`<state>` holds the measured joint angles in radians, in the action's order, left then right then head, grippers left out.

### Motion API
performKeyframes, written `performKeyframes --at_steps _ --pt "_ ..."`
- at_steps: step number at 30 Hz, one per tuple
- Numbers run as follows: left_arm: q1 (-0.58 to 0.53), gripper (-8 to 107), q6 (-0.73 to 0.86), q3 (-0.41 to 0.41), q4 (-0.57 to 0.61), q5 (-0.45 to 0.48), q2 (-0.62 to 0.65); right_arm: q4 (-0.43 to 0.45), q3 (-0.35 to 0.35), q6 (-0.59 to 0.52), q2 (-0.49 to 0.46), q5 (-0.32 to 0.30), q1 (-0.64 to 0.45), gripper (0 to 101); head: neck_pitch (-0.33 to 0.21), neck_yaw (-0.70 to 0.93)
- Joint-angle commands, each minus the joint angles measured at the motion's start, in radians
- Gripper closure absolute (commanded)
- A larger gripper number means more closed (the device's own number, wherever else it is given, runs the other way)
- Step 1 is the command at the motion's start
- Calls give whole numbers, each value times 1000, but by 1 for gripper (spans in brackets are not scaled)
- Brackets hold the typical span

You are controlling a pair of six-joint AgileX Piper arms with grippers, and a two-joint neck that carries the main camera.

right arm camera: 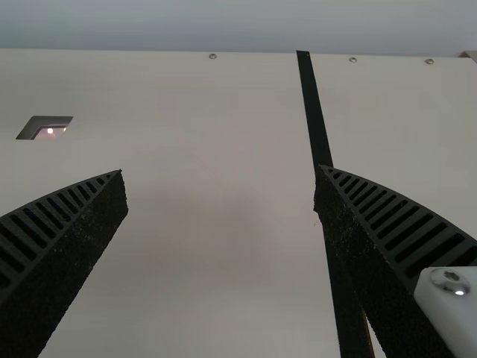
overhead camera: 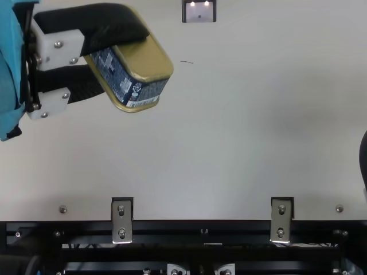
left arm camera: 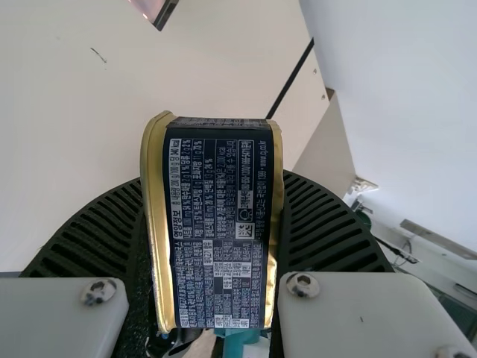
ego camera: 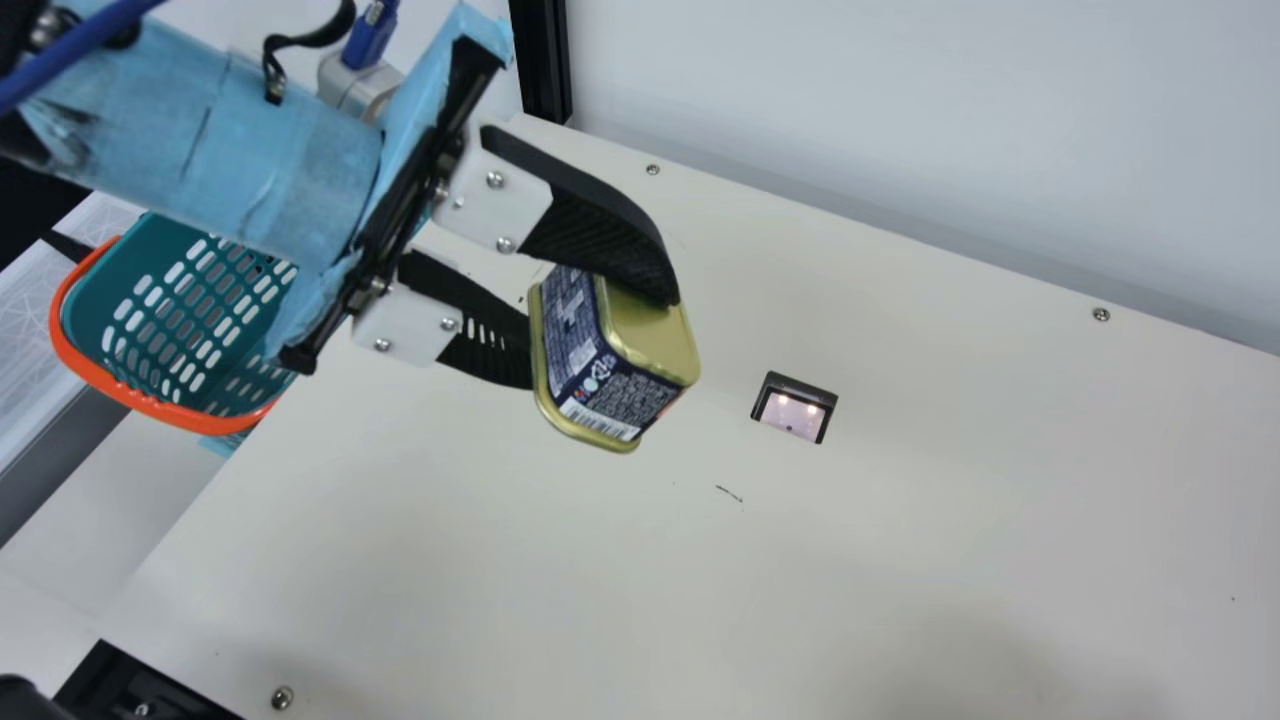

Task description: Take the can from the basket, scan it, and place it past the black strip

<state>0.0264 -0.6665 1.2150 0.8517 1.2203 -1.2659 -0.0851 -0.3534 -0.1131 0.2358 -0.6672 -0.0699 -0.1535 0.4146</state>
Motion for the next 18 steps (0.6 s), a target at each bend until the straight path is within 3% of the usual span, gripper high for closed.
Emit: performKeyframes --at_steps 1,18 --pt "2 89 -9 0 17 0 6 0 0 0 0 0 0 0 -31 6" --pt "-4 89 -75 -2 89 1 67 0 0 0 0 0 0 0 -31 6"
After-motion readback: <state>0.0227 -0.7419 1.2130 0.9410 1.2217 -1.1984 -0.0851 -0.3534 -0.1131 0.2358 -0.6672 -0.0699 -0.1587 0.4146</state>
